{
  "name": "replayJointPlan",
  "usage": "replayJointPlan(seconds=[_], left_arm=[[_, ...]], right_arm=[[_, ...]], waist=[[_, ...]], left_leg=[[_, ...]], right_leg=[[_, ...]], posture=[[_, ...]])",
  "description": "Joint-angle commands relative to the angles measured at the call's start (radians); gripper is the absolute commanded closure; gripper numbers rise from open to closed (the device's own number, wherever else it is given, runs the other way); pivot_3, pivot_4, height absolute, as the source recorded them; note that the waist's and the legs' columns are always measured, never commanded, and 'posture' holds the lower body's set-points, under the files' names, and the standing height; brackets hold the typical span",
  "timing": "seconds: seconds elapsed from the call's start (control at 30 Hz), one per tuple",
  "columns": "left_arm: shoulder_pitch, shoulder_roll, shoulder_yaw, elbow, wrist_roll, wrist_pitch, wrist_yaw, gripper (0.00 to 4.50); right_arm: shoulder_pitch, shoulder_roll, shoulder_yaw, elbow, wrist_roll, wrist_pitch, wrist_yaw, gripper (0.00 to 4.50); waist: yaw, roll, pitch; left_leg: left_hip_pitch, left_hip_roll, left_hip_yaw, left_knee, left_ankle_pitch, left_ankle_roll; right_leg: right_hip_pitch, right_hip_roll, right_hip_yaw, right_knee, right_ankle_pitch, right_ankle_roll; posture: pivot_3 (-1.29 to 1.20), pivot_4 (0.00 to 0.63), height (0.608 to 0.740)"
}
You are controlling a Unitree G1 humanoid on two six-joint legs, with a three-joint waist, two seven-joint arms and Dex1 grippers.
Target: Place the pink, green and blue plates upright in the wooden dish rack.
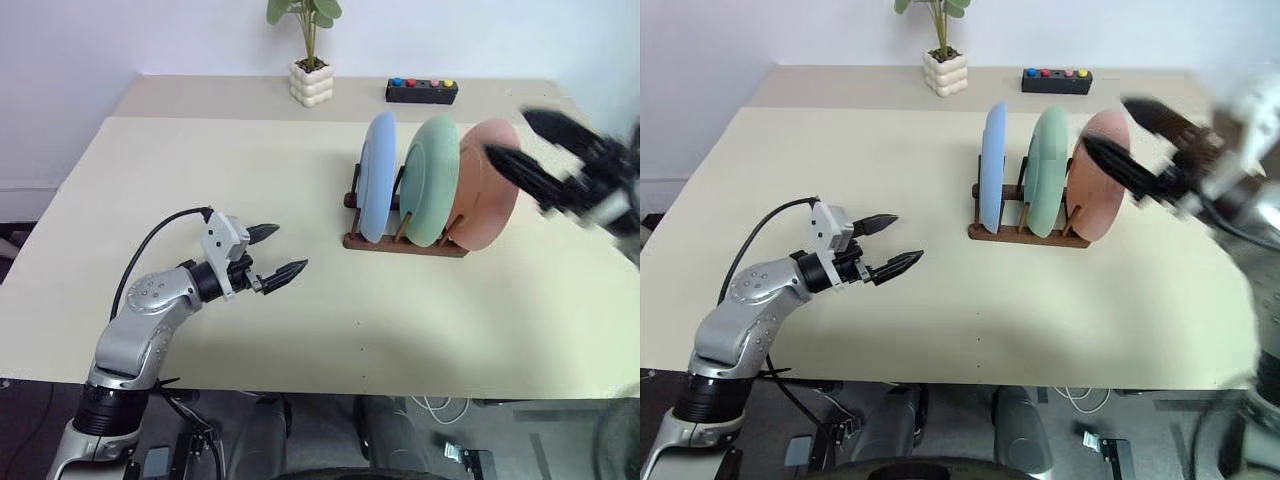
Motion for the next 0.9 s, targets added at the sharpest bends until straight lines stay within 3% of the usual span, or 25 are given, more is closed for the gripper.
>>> replayJointPlan(seconds=[0.03, 0.17, 0.3, 0.6, 0.9], left_arm=[[-0.015, 0.002, 0.020, 0.028, 0.012, -0.042, -0.007, 0.00], [0.004, 0.007, 0.014, 0.095, 0.046, -0.079, -0.009, 0.00], [0.034, 0.007, 0.024, 0.158, 0.080, -0.129, -0.001, 0.00], [0.047, 0.005, 0.059, 0.209, 0.105, -0.193, 0.023, 0.00], [0.067, -0.012, 0.047, 0.191, 0.107, -0.183, 0.036, 0.00]], right_arm=[[0.138, 0.000, -0.113, 0.023, 0.004, -0.027, 0.151, 1.03], [0.250, 0.043, -0.077, 0.089, -0.109, -0.101, 0.167, 1.03], [0.249, 0.116, 0.006, 0.175, -0.213, -0.193, 0.130, 1.03], [0.142, 0.171, 0.080, 0.362, -0.270, -0.283, 0.127, 1.03], [0.152, 0.199, 0.105, 0.374, -0.271, -0.282, 0.121, 1.03]], waist=[[-0.008, 0.000, 0.000], [-0.017, 0.001, -0.001], [-0.022, -0.001, -0.001], [-0.023, 0.000, -0.001], [-0.025, 0.000, -0.001]], left_leg=[[0.001, 0.000, 0.000, 0.000, 0.000, 0.000], [0.003, 0.001, 0.003, 0.000, 0.000, 0.000], [0.003, 0.000, 0.003, 0.000, 0.000, 0.000], [0.002, 0.000, 0.003, 0.000, 0.000, 0.000], [0.003, 0.000, 0.003, 0.000, 0.000, 0.000]], right_leg=[[0.001, 0.000, 0.000, 0.000, 0.000, 0.000], [0.001, 0.001, 0.003, 0.001, 0.000, -0.001], [0.001, 0.001, 0.003, 0.000, 0.000, -0.001], [0.001, 0.000, 0.003, 0.001, 0.000, 0.000], [0.001, 0.000, 0.003, 0.001, 0.000, 0.000]], posture=[[0.00, 0.150, 0.730], [0.00, 0.150, 0.730], [0.00, 0.150, 0.730], [0.00, 0.150, 0.730], [0.00, 0.150, 0.730]])
